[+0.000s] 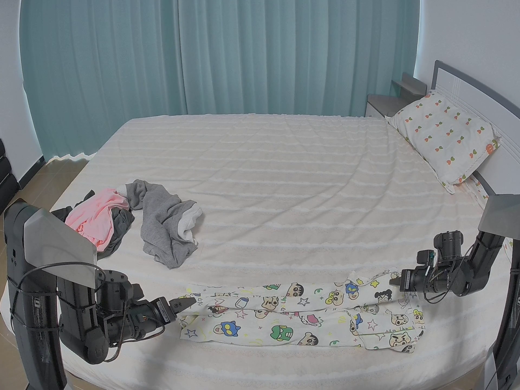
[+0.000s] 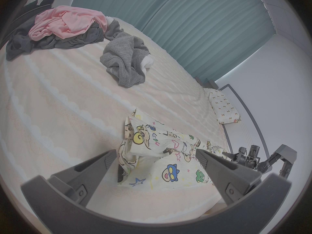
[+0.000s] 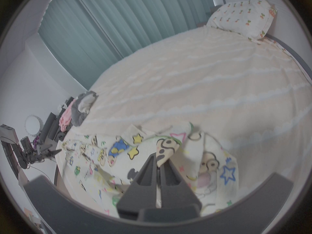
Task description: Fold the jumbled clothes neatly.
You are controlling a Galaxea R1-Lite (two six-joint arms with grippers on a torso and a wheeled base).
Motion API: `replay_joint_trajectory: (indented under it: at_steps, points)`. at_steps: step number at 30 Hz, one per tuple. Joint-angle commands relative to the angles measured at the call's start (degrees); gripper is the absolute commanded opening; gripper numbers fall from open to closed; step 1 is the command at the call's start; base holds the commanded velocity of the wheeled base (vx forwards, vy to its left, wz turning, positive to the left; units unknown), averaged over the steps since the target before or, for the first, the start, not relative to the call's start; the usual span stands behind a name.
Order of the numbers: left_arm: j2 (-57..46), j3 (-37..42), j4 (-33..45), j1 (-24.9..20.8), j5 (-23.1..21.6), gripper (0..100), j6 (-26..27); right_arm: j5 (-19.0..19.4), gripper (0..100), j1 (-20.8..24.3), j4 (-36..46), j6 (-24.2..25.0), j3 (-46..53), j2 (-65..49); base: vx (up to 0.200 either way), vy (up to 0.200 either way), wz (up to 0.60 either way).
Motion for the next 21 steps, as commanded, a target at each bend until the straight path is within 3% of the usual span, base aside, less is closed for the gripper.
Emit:
replay_joint_trajectory:
  at_steps: [1, 14, 15, 19, 21]
  points:
    - [0.2, 0.0, -1.0, 0.0, 0.0, 100, 0.1, -2.8, 0, -2.6, 5.2, -3.6, -3.3, -1.4, 0.000, 0.000, 0.00]
    - [0.2, 0.0, -1.0, 0.0, 0.0, 100, 0.1, -3.3, 0, -2.4, 6.8, -5.4, -3.6, -0.3, 0.000, 0.000, 0.00]
    - [0.2, 0.0, -1.0, 0.0, 0.0, 100, 0.1, -3.3, 100, -2.4, 6.8, -5.7, -3.5, -0.3, 0.000, 0.000, 0.00]
    - [0.2, 0.0, -1.0, 0.0, 0.1, 100, 0.1, -3.6, 100, -2.5, 6.8, -5.7, -2.8, -0.4, 0.000, 0.000, 0.00]
    - [0.2, 0.0, -1.0, 0.0, 0.1, 100, 0.1, -6.0, 100, -3.0, 6.5, -5.8, -2.5, -1.1, 0.000, 0.000, 0.00]
